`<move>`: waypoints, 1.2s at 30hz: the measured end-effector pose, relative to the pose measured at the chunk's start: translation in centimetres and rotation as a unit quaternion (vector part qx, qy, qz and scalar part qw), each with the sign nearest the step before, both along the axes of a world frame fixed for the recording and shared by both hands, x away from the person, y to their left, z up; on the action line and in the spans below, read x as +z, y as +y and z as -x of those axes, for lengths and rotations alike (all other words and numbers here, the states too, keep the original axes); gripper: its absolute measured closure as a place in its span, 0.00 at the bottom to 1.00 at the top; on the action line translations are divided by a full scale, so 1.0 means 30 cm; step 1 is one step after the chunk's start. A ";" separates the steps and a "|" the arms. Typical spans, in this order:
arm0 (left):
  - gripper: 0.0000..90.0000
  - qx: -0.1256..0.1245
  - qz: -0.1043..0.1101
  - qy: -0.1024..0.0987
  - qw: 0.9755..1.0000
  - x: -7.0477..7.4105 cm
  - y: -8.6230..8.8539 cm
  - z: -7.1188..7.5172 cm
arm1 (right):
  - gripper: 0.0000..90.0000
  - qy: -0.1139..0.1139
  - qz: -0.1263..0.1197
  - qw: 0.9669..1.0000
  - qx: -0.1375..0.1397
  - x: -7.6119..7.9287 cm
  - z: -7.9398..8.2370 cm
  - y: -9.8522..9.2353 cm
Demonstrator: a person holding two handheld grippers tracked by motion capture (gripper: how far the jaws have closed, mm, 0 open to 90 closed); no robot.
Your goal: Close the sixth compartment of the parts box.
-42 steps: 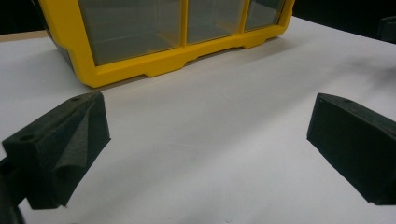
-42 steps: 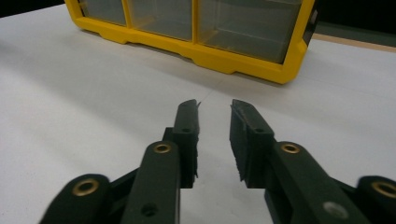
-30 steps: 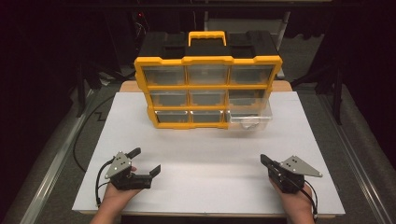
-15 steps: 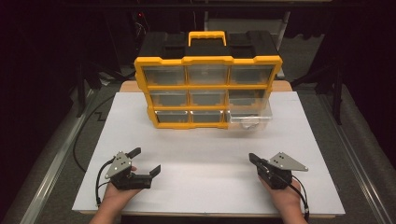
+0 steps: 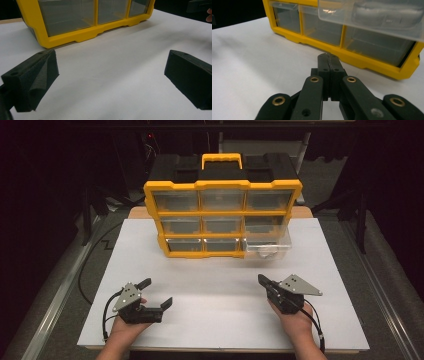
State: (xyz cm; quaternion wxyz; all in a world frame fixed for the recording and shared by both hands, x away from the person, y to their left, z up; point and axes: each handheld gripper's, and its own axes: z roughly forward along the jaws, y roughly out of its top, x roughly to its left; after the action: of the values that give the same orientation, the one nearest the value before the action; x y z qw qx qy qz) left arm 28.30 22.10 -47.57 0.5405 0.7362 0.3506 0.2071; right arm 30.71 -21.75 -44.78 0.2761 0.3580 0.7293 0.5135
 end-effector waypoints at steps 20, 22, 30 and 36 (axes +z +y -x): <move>0.00 -0.003 0.001 -0.001 1.000 0.002 -0.002 0.001 | 1.00 -0.040 0.002 0.999 -0.026 0.122 -0.034 -0.010; 0.00 -0.003 0.001 -0.001 1.000 0.002 -0.002 0.001 | 1.00 -0.042 0.001 0.999 -0.028 0.131 -0.036 -0.012; 0.00 -0.004 0.002 -0.002 1.000 0.002 -0.003 0.002 | 1.00 -0.055 0.005 0.998 -0.035 0.170 -0.041 -0.017; 0.00 -0.005 0.002 -0.003 1.000 0.003 -0.003 0.002 | 1.00 -0.066 0.006 0.997 -0.039 0.202 -0.041 -0.020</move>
State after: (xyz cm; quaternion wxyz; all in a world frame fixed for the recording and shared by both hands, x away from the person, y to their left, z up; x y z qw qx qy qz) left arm 28.25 22.02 -47.49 0.5441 0.7360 0.3462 0.2059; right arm 31.94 -22.36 -38.72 0.3457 0.3496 0.6982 0.5204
